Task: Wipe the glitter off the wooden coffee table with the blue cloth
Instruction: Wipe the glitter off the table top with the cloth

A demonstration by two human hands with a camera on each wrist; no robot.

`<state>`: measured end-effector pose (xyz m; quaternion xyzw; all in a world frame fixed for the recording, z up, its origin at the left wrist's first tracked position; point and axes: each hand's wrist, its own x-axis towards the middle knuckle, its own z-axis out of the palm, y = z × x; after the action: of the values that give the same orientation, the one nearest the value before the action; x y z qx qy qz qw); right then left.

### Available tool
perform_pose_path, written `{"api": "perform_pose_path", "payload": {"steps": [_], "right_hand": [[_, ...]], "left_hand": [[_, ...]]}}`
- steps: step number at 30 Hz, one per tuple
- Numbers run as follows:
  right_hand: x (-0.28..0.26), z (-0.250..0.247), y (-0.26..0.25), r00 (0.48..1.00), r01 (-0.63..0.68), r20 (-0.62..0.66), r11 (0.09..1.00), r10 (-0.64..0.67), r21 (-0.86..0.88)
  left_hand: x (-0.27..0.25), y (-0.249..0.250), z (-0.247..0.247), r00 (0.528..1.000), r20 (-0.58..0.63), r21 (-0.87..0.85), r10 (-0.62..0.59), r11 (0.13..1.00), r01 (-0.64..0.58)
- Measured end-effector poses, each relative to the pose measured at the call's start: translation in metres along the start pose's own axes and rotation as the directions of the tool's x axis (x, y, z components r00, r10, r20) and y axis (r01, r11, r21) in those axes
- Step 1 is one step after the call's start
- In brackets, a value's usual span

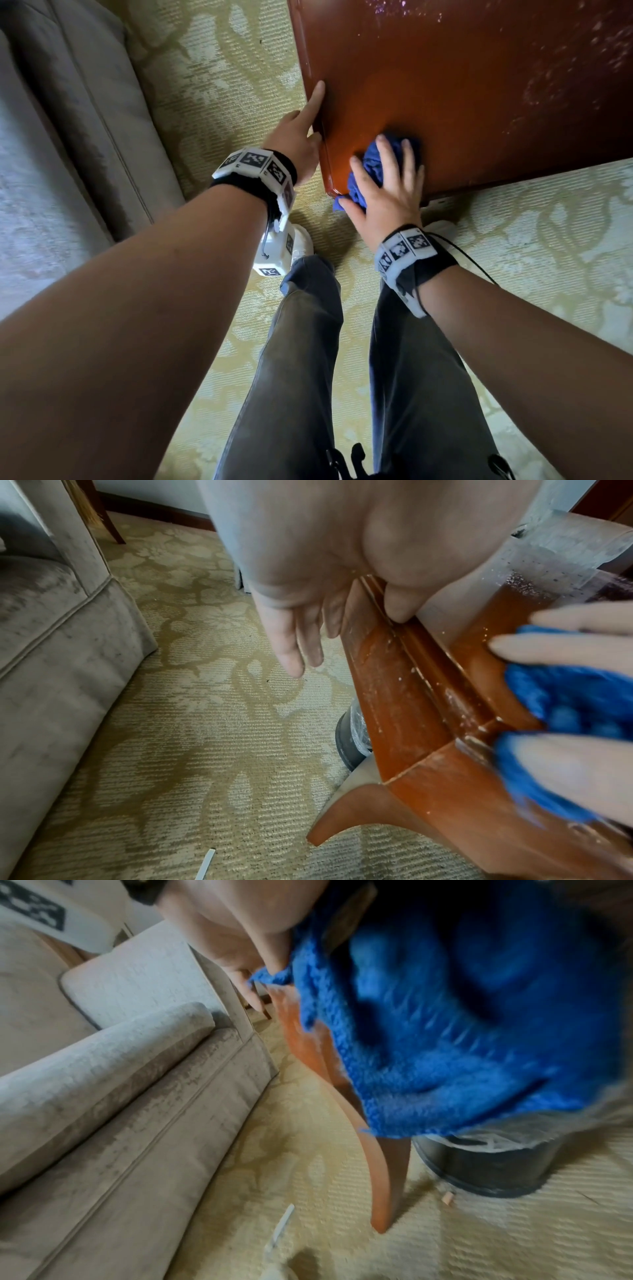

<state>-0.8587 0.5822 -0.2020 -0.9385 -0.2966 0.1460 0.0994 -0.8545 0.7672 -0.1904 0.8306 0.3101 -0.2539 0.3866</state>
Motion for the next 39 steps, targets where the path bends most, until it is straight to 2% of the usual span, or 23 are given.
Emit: {"api": "perform_pose_path", "payload": {"steps": [3,6,10,15,19,23,25,28,30,33,35,37,38,39], "right_hand": [[0.01,0.001,-0.009,0.999,0.026,0.029,1.0,-0.026,-0.002],[-0.002,-0.002,0.012,0.994,0.098,0.045,0.995,-0.098,0.001],[-0.018,-0.011,0.048,0.996,0.062,0.064,0.998,-0.062,0.013],[-0.005,-0.024,0.068,0.991,0.074,0.111,0.997,-0.074,0.011],[0.021,-0.027,0.062,0.997,-0.024,0.079,1.0,0.024,0.01],[0.063,-0.034,0.065,0.995,-0.091,0.03,0.996,0.092,-0.025],[0.065,-0.033,0.063,0.996,-0.087,0.028,0.995,0.088,-0.04],[0.042,-0.031,0.074,0.995,0.09,0.051,0.995,-0.087,-0.05],[0.026,-0.037,0.104,0.988,0.127,0.093,0.989,-0.12,-0.075],[0.029,-0.056,0.159,0.995,0.002,0.095,0.998,0.004,-0.065],[0.052,-0.069,0.184,0.992,-0.103,0.066,0.993,0.106,-0.057],[0.075,-0.073,0.182,0.976,-0.211,0.034,0.976,0.214,-0.06],[0.079,-0.071,0.171,0.972,-0.23,0.03,0.971,0.232,-0.063],[0.078,-0.066,0.157,0.982,-0.186,0.028,0.981,0.188,-0.056]], "left_hand": [[0.0,0.002,0.0,1.0,-0.005,-0.011,0.001,1.0,-0.001],[-0.003,0.006,-0.003,1.0,0.0,-0.017,0.002,1.0,-0.002],[-0.006,0.011,-0.007,1.0,-0.002,-0.011,-0.006,1.0,0.006],[-0.004,0.015,0.0,1.0,-0.002,-0.018,-0.009,1.0,0.009],[-0.004,0.022,0.013,0.999,-0.037,-0.031,-0.03,0.999,0.028],[-0.004,0.037,0.024,0.99,-0.015,-0.052,-0.143,0.988,0.142],[-0.005,0.048,0.033,0.973,-0.026,-0.091,-0.228,0.97,0.225],[-0.004,0.064,0.049,0.937,-0.113,-0.124,-0.329,0.941,0.316],[0.0,0.074,0.058,0.902,-0.182,-0.113,-0.393,0.919,0.377],[0.001,0.083,0.07,0.845,-0.287,-0.12,-0.452,0.892,0.437],[0.002,0.089,0.079,0.811,-0.35,-0.136,-0.468,0.883,0.45],[0.002,0.093,0.087,0.78,-0.391,-0.148,-0.489,0.87,0.471],[0.003,0.095,0.09,0.765,-0.404,-0.154,-0.501,0.862,0.483],[0.004,0.096,0.091,0.75,-0.414,-0.157,-0.516,0.852,0.499]]}}
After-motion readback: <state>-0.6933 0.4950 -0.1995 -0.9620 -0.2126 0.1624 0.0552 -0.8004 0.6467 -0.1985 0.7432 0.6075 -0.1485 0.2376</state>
